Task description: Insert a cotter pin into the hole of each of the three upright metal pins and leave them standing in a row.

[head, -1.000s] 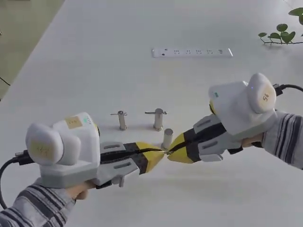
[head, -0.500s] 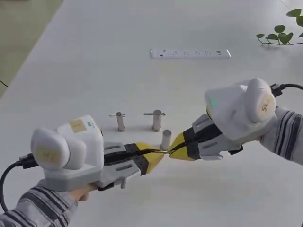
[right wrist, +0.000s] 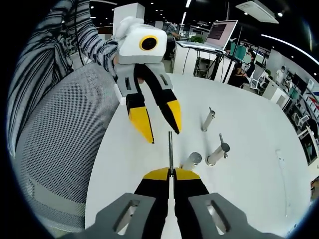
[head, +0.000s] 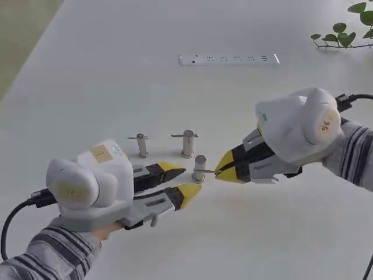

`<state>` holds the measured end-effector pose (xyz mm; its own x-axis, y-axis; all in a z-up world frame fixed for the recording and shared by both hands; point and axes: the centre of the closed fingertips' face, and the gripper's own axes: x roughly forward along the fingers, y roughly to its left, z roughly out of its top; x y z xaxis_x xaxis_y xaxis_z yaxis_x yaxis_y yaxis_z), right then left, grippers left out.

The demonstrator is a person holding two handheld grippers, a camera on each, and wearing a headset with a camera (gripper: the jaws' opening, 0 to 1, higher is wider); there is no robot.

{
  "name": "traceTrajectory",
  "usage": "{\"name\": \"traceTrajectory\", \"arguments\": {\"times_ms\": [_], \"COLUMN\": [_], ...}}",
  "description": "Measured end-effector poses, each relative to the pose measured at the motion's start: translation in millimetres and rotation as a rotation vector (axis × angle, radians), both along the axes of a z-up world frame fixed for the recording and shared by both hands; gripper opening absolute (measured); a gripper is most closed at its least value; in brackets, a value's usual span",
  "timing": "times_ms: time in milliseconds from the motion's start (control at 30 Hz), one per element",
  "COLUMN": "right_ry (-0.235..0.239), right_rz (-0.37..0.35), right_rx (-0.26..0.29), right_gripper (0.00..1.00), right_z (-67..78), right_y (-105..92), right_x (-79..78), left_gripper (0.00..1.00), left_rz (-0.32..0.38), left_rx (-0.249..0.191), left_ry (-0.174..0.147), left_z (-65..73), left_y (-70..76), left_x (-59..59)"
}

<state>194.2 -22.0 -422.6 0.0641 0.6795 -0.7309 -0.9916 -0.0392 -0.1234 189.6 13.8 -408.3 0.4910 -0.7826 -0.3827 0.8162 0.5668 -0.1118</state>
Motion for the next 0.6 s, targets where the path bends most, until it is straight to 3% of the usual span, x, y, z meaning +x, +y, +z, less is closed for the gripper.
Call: {"name": "traceTrajectory", "arguments": {"times_ms": [233,600], "right_ry": [-0.008,-0.012], "right_rz": [-0.023,-0.049], "right_rx": [-0.03,-0.066], "right_gripper": [0.0,0.0], "right_z": [-8.9,-21.2], "right_y": [-10.8,-20.9], "right_x": [9.4,20.3], "left_gripper": [0.26,0.26], "left_rz": [0.053,0.091], "left_rx": [0.066,0.142], "left_ry": [-0.039,-0.043], "left_z": [-13.3,-36.1], "left_y": [0.3,-5.1], "left_x": [14.2,31.2]}}
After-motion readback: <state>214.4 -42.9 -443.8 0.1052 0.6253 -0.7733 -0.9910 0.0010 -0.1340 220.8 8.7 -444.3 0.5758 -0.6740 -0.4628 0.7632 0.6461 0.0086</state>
